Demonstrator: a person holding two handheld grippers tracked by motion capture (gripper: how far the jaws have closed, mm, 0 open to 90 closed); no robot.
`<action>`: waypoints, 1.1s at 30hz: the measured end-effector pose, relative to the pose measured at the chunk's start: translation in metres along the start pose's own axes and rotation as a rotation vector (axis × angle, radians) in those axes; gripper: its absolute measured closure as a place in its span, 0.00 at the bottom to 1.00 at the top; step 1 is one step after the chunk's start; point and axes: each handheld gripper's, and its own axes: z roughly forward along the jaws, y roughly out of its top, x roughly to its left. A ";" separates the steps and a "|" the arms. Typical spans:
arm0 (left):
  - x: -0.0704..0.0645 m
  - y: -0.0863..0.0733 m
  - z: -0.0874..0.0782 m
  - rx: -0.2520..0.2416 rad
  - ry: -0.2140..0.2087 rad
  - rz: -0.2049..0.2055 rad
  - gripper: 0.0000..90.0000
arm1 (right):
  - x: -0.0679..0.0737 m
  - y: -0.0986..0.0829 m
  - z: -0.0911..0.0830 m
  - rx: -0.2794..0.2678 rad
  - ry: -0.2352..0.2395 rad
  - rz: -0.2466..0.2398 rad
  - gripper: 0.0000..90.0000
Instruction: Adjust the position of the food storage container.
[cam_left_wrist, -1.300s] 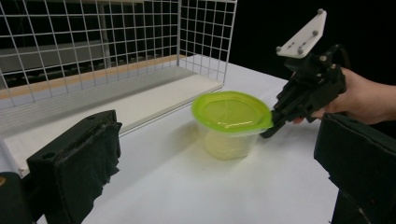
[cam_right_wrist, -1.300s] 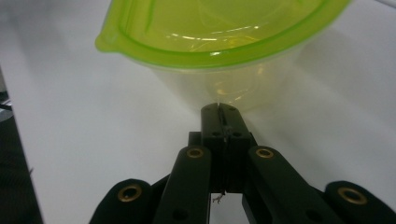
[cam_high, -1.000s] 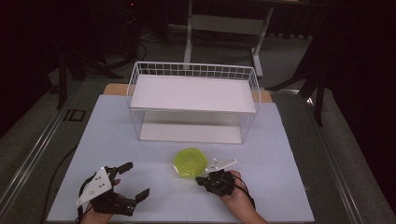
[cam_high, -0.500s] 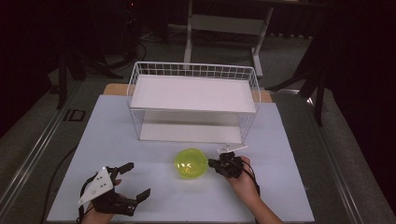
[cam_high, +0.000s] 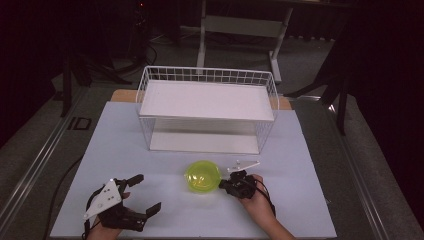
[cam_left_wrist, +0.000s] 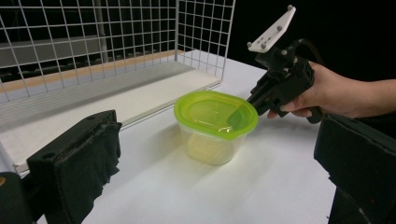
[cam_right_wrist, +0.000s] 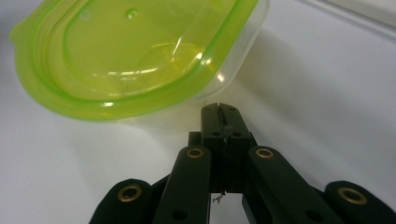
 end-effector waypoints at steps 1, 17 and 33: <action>0.000 0.000 0.000 0.001 0.000 0.000 0.02 | 0.001 -0.001 0.003 0.000 0.013 0.005 1.00; -0.001 0.000 0.001 0.012 -0.008 0.003 0.02 | 0.021 0.013 0.022 -0.007 0.051 -0.017 1.00; 0.001 -0.002 0.002 0.017 -0.014 -0.008 0.02 | 0.019 0.021 0.019 -0.037 0.018 -0.035 0.86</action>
